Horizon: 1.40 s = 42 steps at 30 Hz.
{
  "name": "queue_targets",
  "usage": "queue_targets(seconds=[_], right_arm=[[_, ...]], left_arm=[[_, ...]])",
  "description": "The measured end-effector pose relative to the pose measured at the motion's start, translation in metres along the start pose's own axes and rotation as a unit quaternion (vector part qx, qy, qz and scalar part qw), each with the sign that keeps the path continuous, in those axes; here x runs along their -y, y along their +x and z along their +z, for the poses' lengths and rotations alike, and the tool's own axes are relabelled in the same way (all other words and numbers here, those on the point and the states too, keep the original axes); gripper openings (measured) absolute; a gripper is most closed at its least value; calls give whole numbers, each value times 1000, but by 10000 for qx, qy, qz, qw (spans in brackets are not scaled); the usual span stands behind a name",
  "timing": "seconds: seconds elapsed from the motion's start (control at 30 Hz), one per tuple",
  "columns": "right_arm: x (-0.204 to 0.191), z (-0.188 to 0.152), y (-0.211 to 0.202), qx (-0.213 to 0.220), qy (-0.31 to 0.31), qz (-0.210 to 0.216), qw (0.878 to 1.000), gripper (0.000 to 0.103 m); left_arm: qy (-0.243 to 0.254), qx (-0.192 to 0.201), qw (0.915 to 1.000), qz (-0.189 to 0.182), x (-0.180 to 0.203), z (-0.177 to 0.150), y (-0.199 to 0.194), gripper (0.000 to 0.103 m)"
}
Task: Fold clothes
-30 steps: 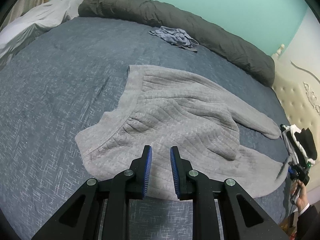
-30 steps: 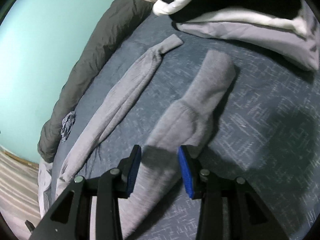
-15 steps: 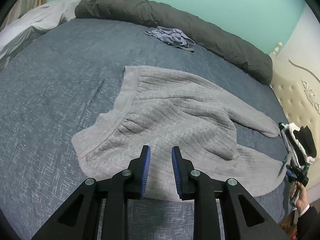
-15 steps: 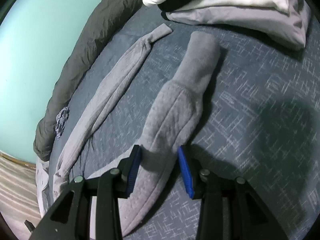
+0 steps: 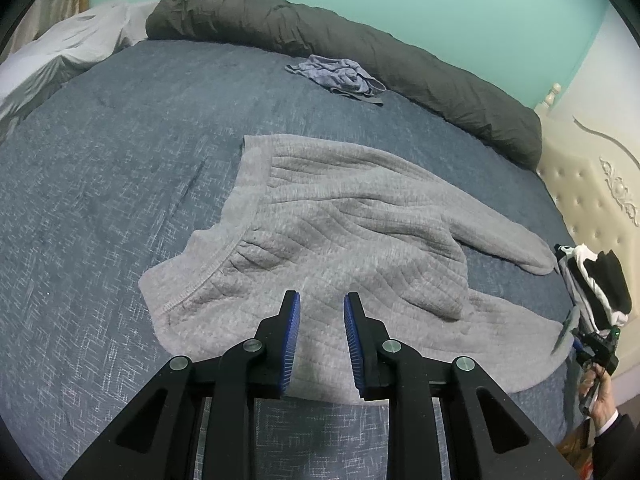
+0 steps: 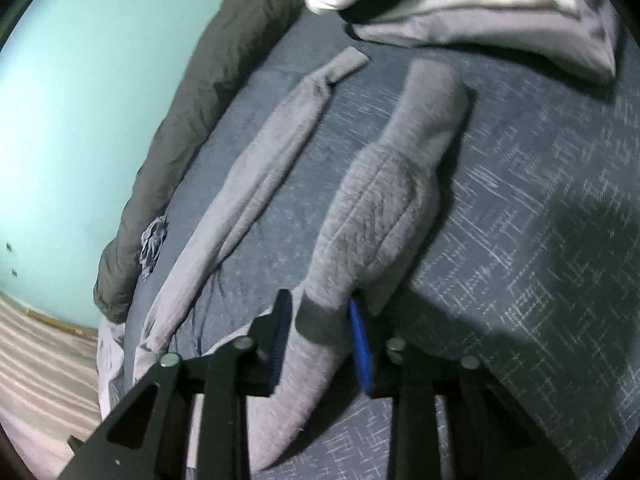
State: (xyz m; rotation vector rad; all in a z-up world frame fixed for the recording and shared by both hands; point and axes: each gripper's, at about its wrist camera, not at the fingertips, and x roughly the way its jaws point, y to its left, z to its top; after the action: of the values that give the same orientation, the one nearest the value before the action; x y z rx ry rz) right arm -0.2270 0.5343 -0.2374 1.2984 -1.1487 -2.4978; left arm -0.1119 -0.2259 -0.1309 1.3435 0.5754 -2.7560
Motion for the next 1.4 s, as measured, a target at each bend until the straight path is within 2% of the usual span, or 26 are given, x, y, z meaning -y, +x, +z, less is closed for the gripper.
queue_targets(seconds=[0.13,0.3,0.6,0.63,0.77,0.83,0.9,1.23,1.37,1.4], right_arm=[[-5,2,-9,110,-139,-143,9997,8],[-11,-1,-15,108,-449,-311,9985,6],[18,-33,-44,-333,-629,-1169,9906,6],[25,-37,-43,-407,-564,-1197,9904,6],[35,-25,-48,-252,-531,-1279,9900,12],[40,-19,-50,-170,-516,-1320,9898,23],[45,-13,-53,-88,-502,-1360,9894,28],[69,19,-64,323,-431,-1562,9863,28],[67,24,-46,203,-648,-1804,9812,28],[62,25,-42,221,-747,-1748,9815,28]], left_arm=[[27,8,10000,-31,2,-1,-2,25],[-6,31,10000,-71,2,-2,-4,25],[-8,67,9999,-106,0,-2,-9,25],[-36,66,9999,-123,-1,-3,-9,25],[29,49,9998,-166,5,-5,-11,25],[67,51,9999,-147,7,-6,-12,25],[73,56,9999,-121,7,-5,-12,25],[194,-26,9998,-82,24,-3,-3,26],[244,-61,9997,-36,29,0,1,28],[248,-72,9997,-27,29,0,2,28]])
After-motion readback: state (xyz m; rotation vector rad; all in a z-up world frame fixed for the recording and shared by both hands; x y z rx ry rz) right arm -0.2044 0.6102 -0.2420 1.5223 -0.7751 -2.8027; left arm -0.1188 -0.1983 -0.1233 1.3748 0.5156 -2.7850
